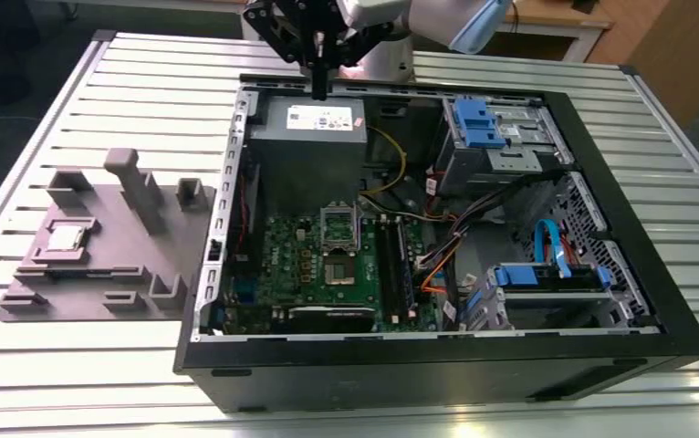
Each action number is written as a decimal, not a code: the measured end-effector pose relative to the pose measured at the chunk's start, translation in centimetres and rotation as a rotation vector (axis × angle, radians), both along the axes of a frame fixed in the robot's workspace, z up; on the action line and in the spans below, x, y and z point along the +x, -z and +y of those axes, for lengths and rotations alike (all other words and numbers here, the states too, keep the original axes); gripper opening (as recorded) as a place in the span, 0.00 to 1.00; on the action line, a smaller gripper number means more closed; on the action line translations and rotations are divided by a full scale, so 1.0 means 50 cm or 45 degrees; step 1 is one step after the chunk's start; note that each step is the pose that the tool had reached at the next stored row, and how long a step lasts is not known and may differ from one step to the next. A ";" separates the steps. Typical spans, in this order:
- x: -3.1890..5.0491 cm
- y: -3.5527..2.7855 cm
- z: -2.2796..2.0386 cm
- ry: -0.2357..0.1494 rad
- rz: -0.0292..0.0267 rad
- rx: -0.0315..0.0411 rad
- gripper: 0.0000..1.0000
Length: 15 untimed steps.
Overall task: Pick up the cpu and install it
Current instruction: 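Reach for the cpu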
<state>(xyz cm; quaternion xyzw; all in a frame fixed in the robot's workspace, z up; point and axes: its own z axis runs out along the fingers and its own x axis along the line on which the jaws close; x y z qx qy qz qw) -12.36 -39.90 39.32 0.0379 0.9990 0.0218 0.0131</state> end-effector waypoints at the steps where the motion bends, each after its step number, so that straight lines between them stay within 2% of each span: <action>1: -0.002 0.000 0.0000 0.000 0.0001 -0.0001 0.10; 9: -0.024 0.000 0.0001 0.000 0.0002 -0.0002 0.10; 15: -0.054 0.000 0.0001 0.000 0.0002 -0.0002 0.10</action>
